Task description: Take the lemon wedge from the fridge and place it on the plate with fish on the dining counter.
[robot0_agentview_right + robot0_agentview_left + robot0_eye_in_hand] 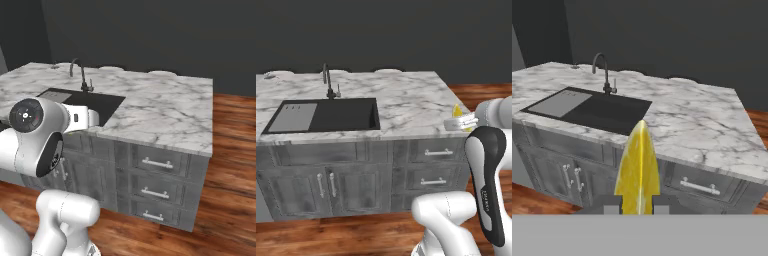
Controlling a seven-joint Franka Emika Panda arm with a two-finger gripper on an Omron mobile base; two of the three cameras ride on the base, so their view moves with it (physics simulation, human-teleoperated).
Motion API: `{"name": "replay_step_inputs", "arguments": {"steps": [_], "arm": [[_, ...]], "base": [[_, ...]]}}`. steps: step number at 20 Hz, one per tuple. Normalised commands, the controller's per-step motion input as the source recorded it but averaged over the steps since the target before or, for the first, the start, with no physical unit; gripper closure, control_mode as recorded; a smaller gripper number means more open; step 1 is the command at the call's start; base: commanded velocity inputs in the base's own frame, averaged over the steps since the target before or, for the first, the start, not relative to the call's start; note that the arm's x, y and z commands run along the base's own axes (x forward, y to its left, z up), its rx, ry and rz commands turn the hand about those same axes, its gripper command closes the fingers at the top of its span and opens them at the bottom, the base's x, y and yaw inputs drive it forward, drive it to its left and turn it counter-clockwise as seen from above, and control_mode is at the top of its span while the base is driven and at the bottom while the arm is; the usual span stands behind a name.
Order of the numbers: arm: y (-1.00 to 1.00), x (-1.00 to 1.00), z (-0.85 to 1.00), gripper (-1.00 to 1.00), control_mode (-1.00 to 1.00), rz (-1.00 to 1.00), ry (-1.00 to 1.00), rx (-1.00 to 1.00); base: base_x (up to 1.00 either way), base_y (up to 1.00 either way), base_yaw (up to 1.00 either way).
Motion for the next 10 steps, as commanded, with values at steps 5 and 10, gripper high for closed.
{"name": "replay_step_inputs", "arguments": {"steps": [5,10], "arm": [[0.0,0.0,0.0,1.0,1.0,0.0,0.0,0.0],[0.0,0.0,0.0,1.0,1.0,0.0,0.0,0.0]], "base": [[0.37,-1.0,-0.2],[0.59,-1.0,-0.19]]}}
